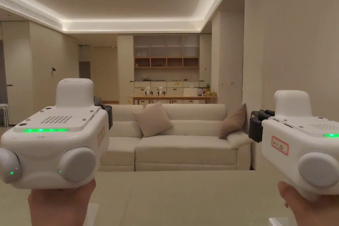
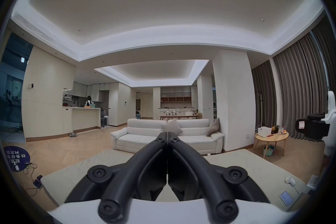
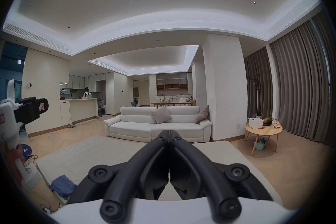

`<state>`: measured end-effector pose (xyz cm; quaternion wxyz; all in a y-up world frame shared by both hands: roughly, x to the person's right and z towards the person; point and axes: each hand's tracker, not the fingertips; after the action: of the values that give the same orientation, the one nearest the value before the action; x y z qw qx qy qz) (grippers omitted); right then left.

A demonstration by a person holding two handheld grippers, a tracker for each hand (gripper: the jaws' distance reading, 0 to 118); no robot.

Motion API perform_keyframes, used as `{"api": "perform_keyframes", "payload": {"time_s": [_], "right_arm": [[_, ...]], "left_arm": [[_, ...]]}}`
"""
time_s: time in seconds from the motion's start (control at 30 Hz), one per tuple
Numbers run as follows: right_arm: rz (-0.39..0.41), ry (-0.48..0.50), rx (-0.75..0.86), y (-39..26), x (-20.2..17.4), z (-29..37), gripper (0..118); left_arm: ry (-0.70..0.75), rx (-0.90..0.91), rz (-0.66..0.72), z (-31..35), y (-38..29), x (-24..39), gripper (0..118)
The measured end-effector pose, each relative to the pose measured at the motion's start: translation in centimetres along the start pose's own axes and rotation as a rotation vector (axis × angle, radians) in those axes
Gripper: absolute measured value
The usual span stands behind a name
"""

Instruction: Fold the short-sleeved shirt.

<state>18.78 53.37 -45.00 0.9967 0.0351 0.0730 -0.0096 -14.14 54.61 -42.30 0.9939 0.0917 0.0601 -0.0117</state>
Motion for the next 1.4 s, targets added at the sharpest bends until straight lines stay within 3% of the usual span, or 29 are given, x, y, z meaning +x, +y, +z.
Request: {"api": "perform_keyframes", "payload": {"time_s": [1.4], "right_arm": [[0.044,-0.016,-0.005,0.1,-0.9,-0.7,0]], "left_arm": [[-0.017,-0.065,-0.045,-0.6,-0.4,0.2,0]]}}
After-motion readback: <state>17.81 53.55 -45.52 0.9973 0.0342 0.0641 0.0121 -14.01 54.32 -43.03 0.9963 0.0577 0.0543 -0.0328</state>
